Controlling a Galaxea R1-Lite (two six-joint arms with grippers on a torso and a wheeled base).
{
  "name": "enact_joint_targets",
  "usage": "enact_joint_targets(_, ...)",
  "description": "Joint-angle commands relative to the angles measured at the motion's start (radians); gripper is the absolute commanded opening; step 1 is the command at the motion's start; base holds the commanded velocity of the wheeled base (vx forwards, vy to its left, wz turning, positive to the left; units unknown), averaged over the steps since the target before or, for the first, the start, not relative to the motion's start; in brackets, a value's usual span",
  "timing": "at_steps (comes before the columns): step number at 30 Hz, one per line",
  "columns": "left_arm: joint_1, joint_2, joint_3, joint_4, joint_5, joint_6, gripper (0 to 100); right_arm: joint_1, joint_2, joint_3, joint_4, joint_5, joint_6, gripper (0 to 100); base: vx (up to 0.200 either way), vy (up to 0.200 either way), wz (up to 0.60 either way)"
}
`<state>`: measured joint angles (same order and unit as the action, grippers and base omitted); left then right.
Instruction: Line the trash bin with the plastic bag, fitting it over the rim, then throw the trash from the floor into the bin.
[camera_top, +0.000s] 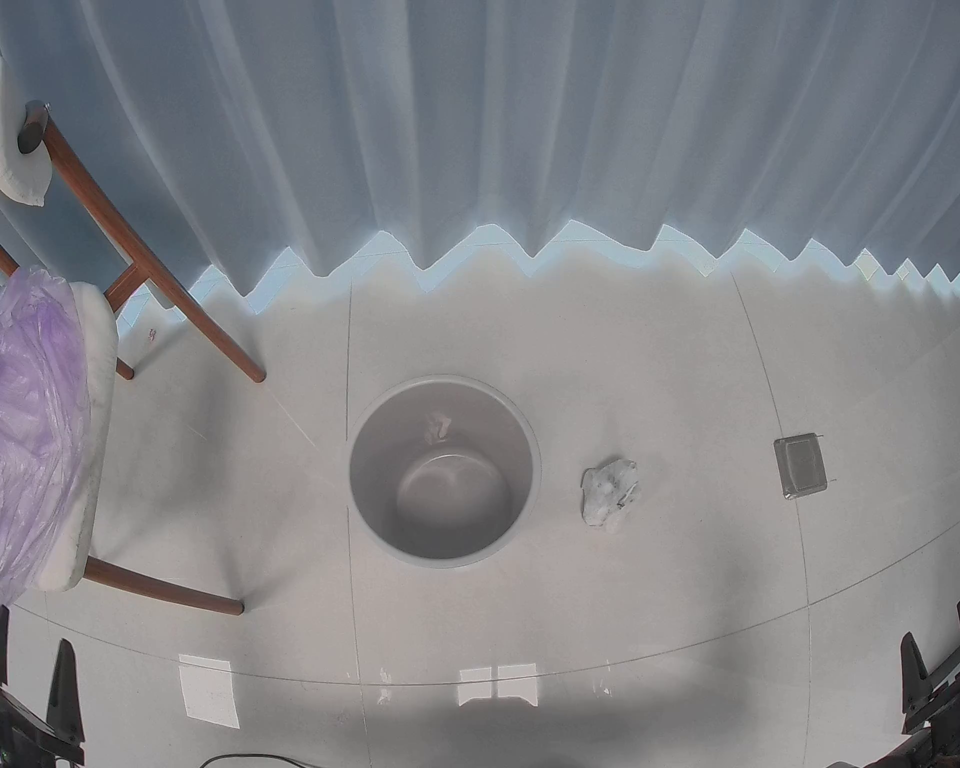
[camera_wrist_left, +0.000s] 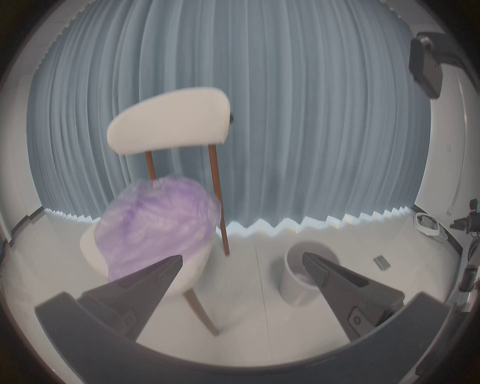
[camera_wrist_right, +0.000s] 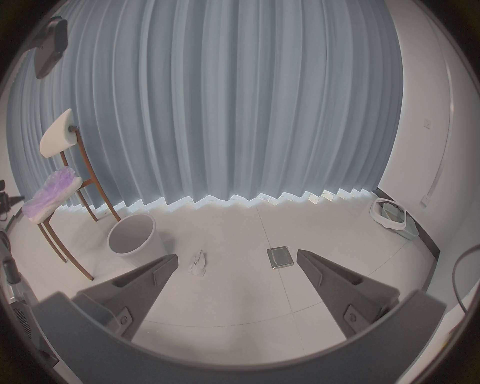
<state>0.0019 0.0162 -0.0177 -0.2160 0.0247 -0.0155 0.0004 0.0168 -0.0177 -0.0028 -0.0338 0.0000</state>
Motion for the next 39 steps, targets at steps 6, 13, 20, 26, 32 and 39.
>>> enact_joint_targets(6, 0.003, -0.016, 0.018, 0.003, -0.006, 0.022, 100, 0.0, -0.015, 0.018, 0.0, 0.0, 0.0, 100, 0.0, 0.0, 0.0)
enact_joint_targets(13, 0.001, -0.015, -0.013, -0.169, -0.011, 0.051, 100, 0.001, -0.015, 0.018, 0.0, 0.0, -0.002, 100, 0.0, 0.0, 0.0)
enact_joint_targets(20, -0.002, 0.027, -0.146, -0.033, -0.011, 0.157, 100, 0.001, -0.015, 0.018, 0.0, 0.0, 0.0, 100, 0.0, 0.0, 0.0)
enact_joint_targets(26, -0.005, 0.074, -0.315, 0.25, -0.048, 0.215, 100, 0.001, -0.015, 0.018, 0.0, 0.0, 0.0, 100, 0.0, 0.0, 0.0)
enact_joint_targets(32, 0.013, 0.18, -0.409, 0.334, -0.037, 0.324, 100, 0.001, -0.015, 0.018, 0.0, 0.0, 0.0, 100, 0.0, 0.0, 0.0)
enact_joint_targets(39, 0.049, 0.283, -0.485, 0.337, -0.006, 0.648, 100, 0.001, -0.015, 0.018, 0.0, 0.0, 0.0, 100, 0.0, 0.0, 0.0)
